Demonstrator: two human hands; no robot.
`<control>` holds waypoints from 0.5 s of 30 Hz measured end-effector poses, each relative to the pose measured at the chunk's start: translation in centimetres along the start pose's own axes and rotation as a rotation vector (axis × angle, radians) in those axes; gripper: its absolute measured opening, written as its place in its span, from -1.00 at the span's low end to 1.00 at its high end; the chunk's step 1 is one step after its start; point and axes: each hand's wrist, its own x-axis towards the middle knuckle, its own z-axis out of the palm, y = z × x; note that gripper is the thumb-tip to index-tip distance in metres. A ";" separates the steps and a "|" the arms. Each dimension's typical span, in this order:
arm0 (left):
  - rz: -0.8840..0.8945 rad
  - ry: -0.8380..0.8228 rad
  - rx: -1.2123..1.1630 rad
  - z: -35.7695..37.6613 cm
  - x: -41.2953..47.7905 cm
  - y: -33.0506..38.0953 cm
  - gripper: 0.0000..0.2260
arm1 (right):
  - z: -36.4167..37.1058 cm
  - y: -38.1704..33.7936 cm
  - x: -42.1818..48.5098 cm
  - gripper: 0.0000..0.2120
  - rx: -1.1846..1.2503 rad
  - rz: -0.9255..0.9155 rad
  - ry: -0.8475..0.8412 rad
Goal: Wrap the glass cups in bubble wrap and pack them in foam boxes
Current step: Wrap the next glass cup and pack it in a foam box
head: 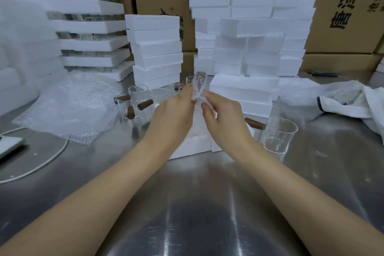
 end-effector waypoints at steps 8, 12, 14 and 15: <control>-0.125 0.138 -0.191 -0.5 1.0 -1.9 -0.83 | -1.4 0.3 1.7 -0.79 0.611 0.496 -0.020; -0.253 0.240 -0.285 -1.5 1.7 -3.4 -0.88 | -2.8 1.3 1.4 -0.79 0.123 0.289 -0.308; -0.298 0.267 -0.275 -2.0 1.9 -3.8 -0.87 | -2.5 1.6 1.0 -0.78 -0.007 0.280 -0.483; -0.309 0.265 -0.260 -2.1 1.9 -3.9 -0.86 | -2.2 1.7 0.9 -0.75 -0.051 0.294 -0.536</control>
